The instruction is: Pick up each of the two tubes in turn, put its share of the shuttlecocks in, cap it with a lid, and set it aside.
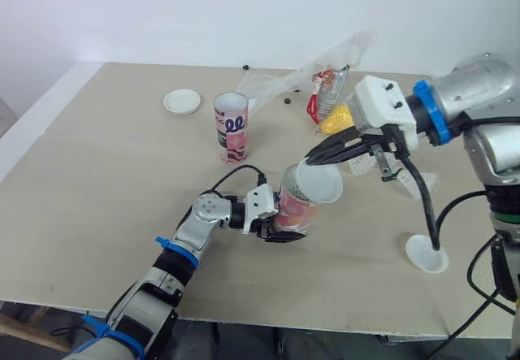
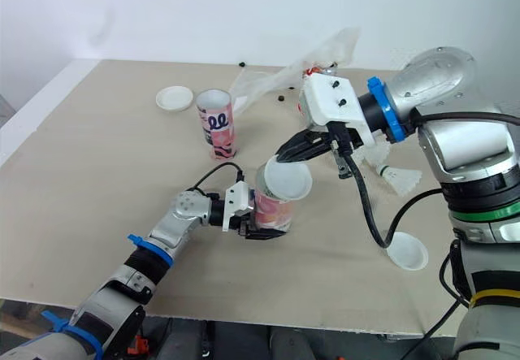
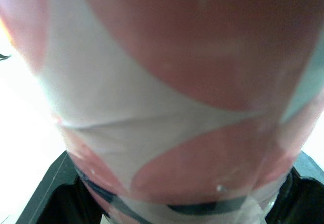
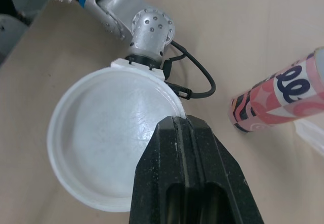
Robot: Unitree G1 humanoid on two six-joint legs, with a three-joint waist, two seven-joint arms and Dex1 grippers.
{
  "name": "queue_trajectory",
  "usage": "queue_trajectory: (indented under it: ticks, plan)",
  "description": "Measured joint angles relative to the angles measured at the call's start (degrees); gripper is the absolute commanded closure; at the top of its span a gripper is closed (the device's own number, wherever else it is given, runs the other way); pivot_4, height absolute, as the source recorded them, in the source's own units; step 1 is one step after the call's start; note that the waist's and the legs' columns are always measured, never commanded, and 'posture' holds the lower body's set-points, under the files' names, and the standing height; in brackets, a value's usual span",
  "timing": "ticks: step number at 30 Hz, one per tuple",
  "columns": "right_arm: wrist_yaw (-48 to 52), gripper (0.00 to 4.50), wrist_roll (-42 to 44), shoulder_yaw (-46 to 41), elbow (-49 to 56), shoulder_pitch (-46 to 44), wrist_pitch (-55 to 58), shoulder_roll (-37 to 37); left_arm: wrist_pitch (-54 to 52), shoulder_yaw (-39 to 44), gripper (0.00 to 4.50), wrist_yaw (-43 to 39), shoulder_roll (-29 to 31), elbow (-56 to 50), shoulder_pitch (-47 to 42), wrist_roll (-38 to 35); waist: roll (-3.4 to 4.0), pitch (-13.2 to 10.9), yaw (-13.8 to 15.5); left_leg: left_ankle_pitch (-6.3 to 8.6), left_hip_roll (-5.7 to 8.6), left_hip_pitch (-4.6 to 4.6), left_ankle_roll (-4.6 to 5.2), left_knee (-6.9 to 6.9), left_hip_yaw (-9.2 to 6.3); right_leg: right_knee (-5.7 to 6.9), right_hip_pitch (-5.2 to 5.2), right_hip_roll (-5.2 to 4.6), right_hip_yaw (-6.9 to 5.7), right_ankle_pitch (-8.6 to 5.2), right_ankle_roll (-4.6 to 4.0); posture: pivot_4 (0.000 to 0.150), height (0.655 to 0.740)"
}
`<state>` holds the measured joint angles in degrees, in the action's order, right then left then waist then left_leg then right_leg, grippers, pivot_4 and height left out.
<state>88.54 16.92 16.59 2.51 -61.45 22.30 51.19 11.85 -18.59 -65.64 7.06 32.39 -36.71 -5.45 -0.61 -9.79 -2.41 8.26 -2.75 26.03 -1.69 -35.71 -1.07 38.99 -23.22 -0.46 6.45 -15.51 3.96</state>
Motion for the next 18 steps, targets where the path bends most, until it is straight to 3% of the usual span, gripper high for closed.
queue_trajectory:
  ticks: [18]
  plan:
    - [1.4, 4.41, -3.3, 2.1, -3.9, -1.1, -5.2, -3.3, -0.7, 0.3, 1.07, 0.1, 0.0, -0.3, 0.0, 0.0, 0.01, 0.0, 0.0, -0.01, 0.00, 0.00, -0.01, 0.01, -0.01, 0.00, 0.01, 0.00, 0.00, 0.01, 0.00, 0.150, 0.7400]
